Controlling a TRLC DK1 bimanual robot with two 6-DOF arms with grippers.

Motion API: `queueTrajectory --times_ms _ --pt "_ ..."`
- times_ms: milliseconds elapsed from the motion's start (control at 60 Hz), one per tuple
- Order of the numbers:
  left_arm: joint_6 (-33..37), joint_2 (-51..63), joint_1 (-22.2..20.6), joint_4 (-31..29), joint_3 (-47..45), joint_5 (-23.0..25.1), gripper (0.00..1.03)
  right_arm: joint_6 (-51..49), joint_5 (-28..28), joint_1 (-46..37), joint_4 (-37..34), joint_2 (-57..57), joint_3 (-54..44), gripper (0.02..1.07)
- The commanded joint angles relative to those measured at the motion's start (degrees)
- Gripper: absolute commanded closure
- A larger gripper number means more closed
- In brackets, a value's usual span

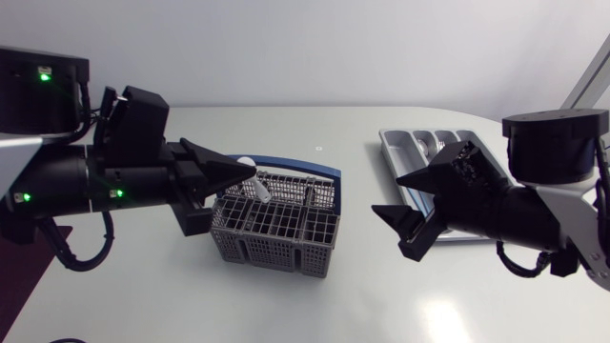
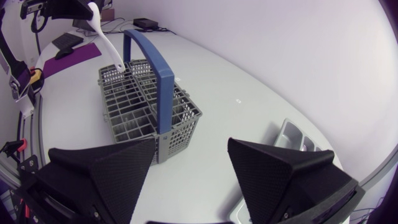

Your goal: Unload the cutlery basket into the drawer organizer.

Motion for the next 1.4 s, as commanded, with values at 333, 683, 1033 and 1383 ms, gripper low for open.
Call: queueTrajectory --times_ms 333,683,1033,1383 --pt "7.85 14.09 -7.00 -11.05 14.58 13.03 0.90 -4.91 -21.08 -8.17 -7.18 -5.94 0.41 0.23" --pt "5.91 25.69 -9.81 -16.32 24.60 21.12 0.90 -6.58 -26.18 -4.56 -10.08 -11.21 -1.26 0.26" --pt "3.10 28.50 -11.13 -19.48 28.20 26.39 0.90 -6.05 -26.27 -1.31 -7.88 -12.44 -2.93 0.45" --pt "3.01 29.47 -11.83 -19.48 28.29 26.48 0.90 -3.50 -25.30 2.38 -6.65 -12.71 -2.49 0.60"
